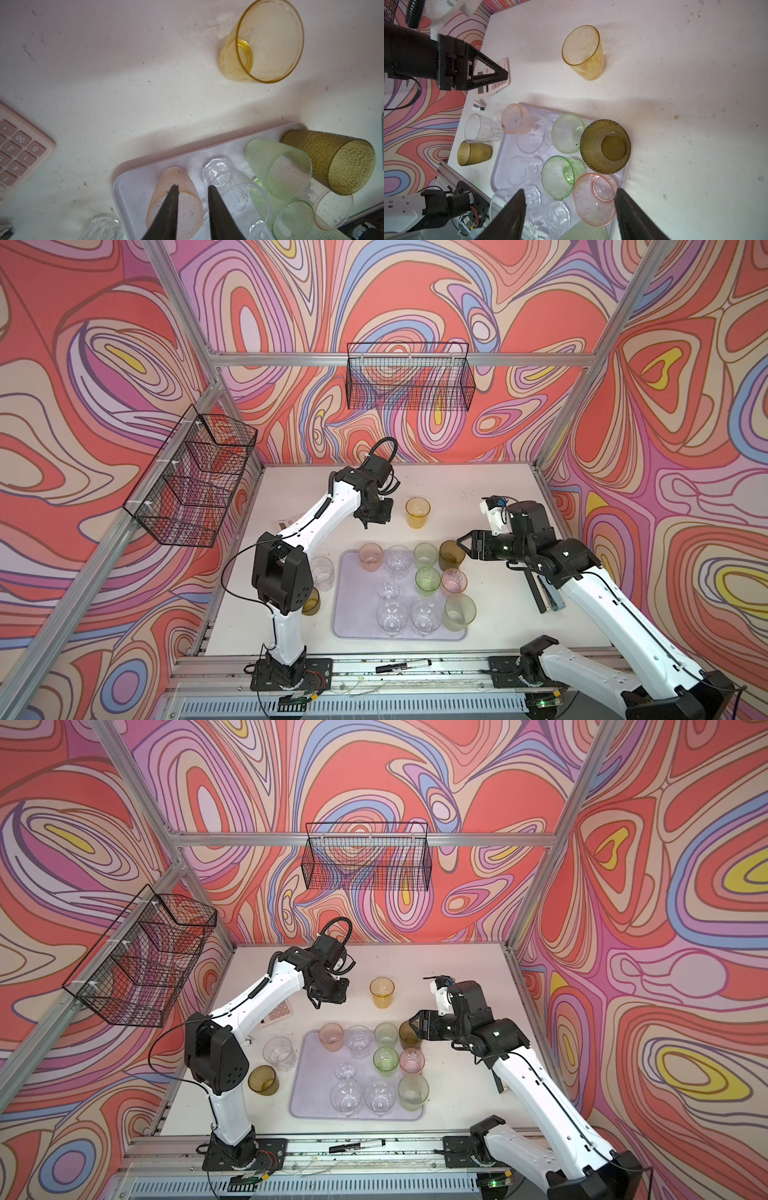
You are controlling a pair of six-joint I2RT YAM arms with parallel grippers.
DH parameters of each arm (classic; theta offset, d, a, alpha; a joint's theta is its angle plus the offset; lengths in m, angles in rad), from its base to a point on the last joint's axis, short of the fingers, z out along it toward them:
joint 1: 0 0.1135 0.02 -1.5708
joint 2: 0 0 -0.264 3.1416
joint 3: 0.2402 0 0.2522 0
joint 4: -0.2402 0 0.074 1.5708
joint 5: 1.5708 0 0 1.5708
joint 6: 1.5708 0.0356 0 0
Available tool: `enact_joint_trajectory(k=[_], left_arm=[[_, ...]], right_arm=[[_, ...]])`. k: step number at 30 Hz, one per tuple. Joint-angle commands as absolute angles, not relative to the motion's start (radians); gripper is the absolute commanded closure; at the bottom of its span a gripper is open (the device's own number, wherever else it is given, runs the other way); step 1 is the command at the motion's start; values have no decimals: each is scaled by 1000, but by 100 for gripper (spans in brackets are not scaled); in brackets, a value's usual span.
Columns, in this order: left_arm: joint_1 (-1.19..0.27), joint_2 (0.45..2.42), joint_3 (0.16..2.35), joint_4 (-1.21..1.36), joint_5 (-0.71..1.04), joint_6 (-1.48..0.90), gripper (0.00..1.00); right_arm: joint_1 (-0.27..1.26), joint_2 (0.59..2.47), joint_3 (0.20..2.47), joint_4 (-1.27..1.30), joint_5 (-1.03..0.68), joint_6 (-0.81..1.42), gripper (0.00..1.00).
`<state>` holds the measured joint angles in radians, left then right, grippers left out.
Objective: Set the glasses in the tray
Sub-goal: 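Raise the left gripper and move it over the yellow glass beyond the tray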
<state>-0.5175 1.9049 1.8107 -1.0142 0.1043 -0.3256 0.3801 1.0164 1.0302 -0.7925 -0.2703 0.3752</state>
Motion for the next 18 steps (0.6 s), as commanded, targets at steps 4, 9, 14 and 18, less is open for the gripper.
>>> enact_joint_trajectory(k=[4, 9, 14, 18], left_arm=[[-520, 1976, 1913, -1048, 109, -303, 71], [-521, 2028, 1979, -1046, 118, -301, 71], [-523, 2071, 2026, -1031, 140, -302, 71], [-523, 2103, 2059, -1017, 150, -299, 70]], right_arm=[[377, 997, 1054, -809, -272, 374, 29], [377, 994, 1057, -816, -270, 371, 29], [377, 994, 1063, -820, -269, 365, 30], [377, 993, 1058, -814, -270, 367, 30]])
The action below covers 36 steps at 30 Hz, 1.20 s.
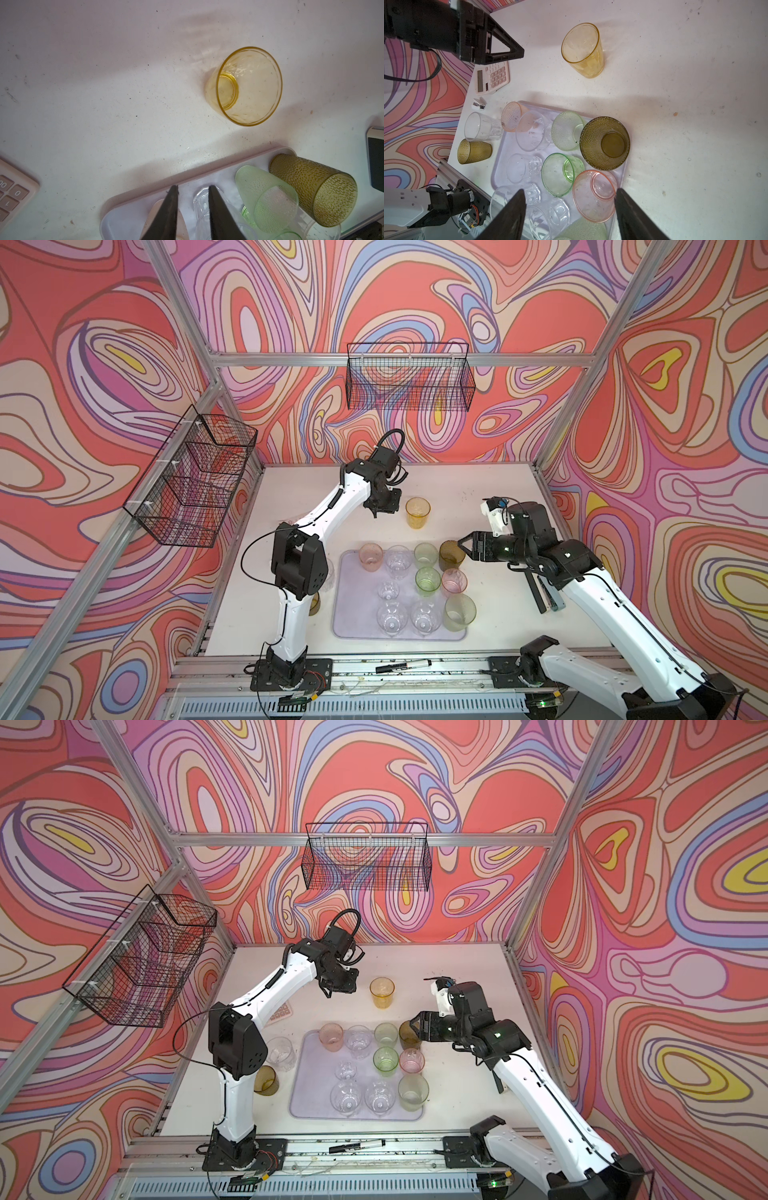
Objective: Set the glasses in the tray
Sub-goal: 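Raise the left gripper and move it over the yellow glass beyond the tray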
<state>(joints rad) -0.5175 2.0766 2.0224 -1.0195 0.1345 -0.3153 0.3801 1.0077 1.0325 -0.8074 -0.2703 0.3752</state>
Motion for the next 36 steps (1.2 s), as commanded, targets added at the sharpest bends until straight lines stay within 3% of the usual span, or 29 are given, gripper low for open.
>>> enact_joint_trajectory(k=[1, 36], left_arm=[[-522, 2112, 2071, -1016, 155, -298, 70], [-528, 2319, 2269, -922, 213, -323, 66]], right_arm=[[377, 994, 1057, -814, -272, 368, 30], [377, 968, 1062, -847, -244, 355, 29]])
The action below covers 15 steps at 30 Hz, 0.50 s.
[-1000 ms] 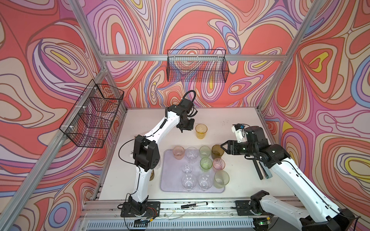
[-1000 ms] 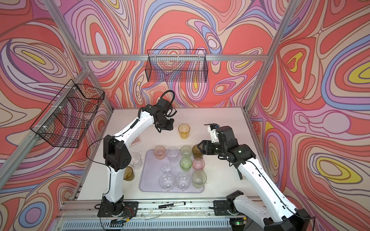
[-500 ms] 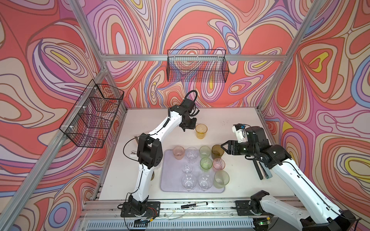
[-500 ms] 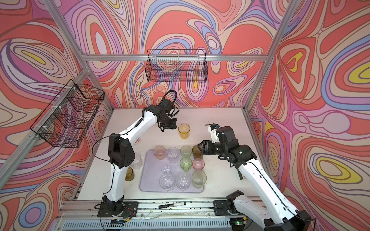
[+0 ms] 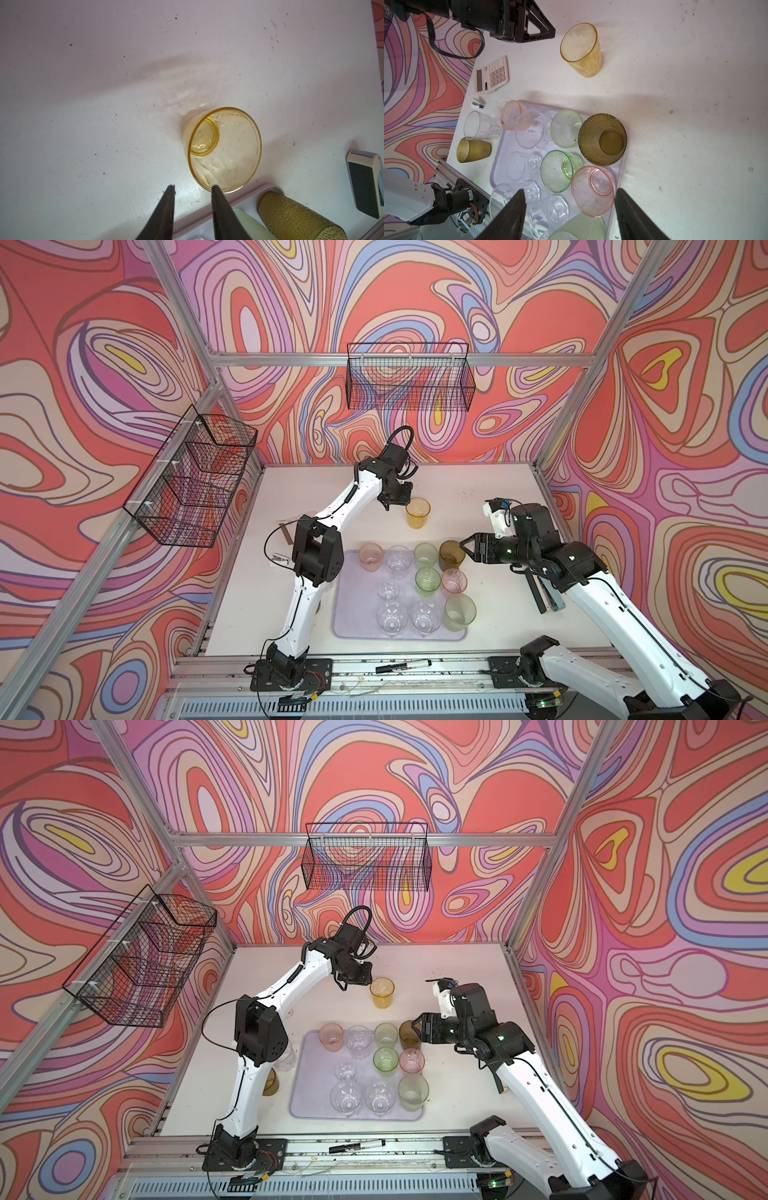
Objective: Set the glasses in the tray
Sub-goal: 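Raise the left gripper and move it over the yellow glass beyond the tray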
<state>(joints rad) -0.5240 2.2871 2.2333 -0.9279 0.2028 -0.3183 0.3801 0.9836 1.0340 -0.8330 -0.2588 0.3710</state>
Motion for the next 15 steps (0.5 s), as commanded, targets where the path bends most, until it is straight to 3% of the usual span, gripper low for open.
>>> enact_joint_trajectory(k=[1, 15], left_arm=[[-530, 2327, 2276, -923, 214, -324, 67], [-534, 2399, 2319, -914, 217, -345, 68]], right_arm=[[377, 968, 1062, -848, -244, 355, 30], [377, 959, 1067, -879, -225, 347, 30]])
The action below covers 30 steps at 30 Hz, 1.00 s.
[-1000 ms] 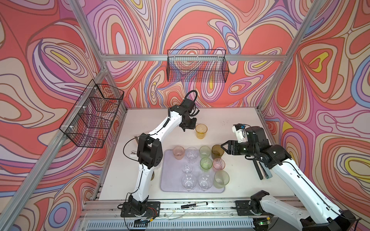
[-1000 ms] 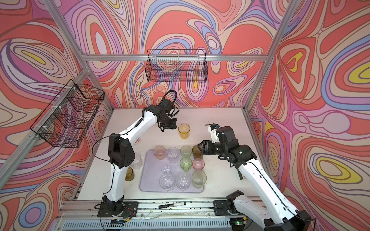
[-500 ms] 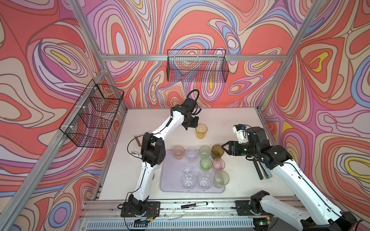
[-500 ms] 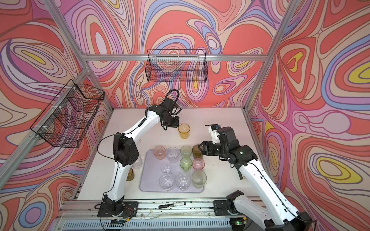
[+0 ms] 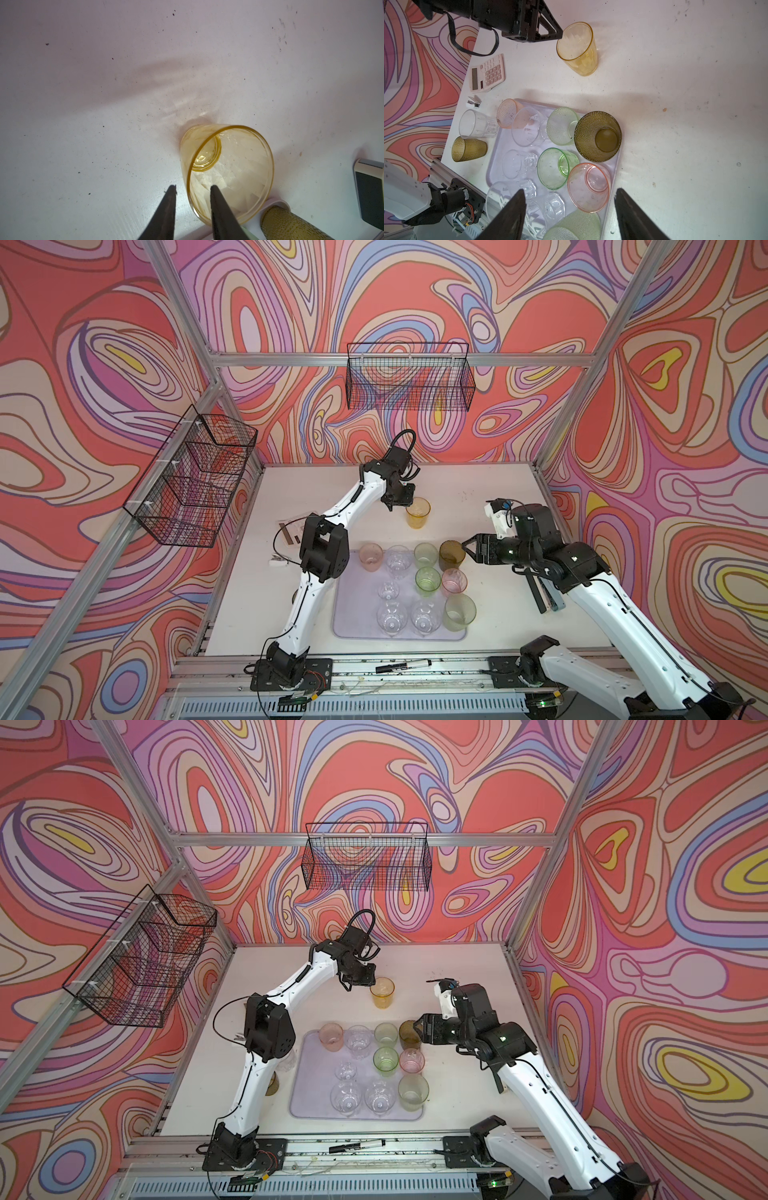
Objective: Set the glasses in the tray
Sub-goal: 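Raise the left gripper and move it over the yellow glass beyond the tray, then lower the left gripper and close it on the yellow glass rim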
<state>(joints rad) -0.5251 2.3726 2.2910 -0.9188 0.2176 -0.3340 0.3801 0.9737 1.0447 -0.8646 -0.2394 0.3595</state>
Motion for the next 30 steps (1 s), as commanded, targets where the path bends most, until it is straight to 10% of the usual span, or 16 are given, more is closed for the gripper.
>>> enact_joint_trajectory(k=[1, 30], left_arm=[[-535, 2403, 2319, -916, 211, -345, 69], [-535, 2456, 2355, -954, 184, -350, 81]], right_arm=[[377, 959, 1068, -880, -225, 347, 30], [377, 953, 1071, -890, -220, 347, 29]])
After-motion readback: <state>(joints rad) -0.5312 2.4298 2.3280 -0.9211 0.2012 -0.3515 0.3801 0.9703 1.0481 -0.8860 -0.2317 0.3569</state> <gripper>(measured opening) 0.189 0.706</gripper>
